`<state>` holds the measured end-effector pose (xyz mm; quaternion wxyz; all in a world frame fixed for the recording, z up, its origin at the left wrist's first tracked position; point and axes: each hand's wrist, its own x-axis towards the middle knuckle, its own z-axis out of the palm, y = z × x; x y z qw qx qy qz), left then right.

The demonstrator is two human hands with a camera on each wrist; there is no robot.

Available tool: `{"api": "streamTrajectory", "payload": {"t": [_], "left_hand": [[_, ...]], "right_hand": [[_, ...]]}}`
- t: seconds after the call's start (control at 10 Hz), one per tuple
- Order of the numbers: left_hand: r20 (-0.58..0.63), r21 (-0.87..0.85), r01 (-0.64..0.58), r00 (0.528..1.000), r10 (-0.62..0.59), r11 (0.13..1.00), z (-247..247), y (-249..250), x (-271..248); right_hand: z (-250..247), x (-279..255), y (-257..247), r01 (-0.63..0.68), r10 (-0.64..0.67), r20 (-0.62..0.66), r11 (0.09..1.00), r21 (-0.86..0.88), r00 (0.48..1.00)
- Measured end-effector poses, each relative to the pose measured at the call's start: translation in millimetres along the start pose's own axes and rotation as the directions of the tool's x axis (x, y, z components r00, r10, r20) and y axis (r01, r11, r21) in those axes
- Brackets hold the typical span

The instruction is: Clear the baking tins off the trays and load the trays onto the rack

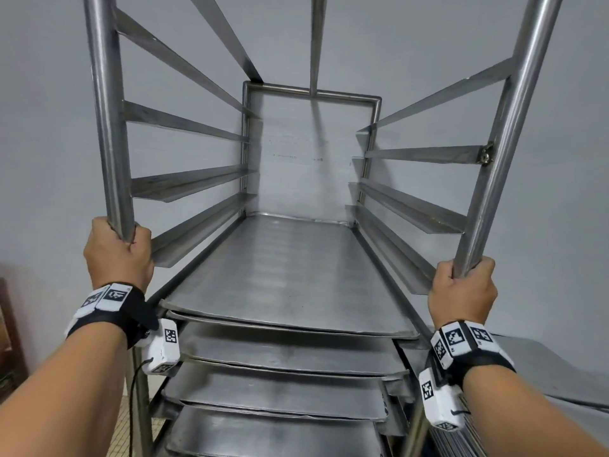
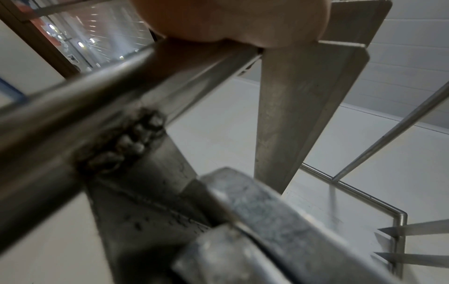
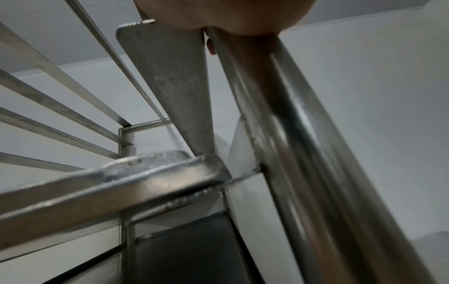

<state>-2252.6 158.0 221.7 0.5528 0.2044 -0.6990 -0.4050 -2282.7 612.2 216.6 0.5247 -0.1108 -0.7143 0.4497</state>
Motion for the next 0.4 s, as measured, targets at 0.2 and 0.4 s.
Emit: {"api": "streamTrajectory", "payload": {"t": [0.2,0.4], "left_hand": [[0.090,-0.041,0.014,0.996,-0.011,0.999,-7.0,7.1,-2.3],[0.302,0.070,-0.022,0.953,0.000,0.997,-33.9,4.6,-6.3]], "right_hand": [[-3.5,-1.8,-4.6,-0.048,0.049,0.057,0.998,-0.034,0.997],[-34.3,1.9,-30.1,-0.127,0.202,0.280,0.957,-0.262,0.939]]}}
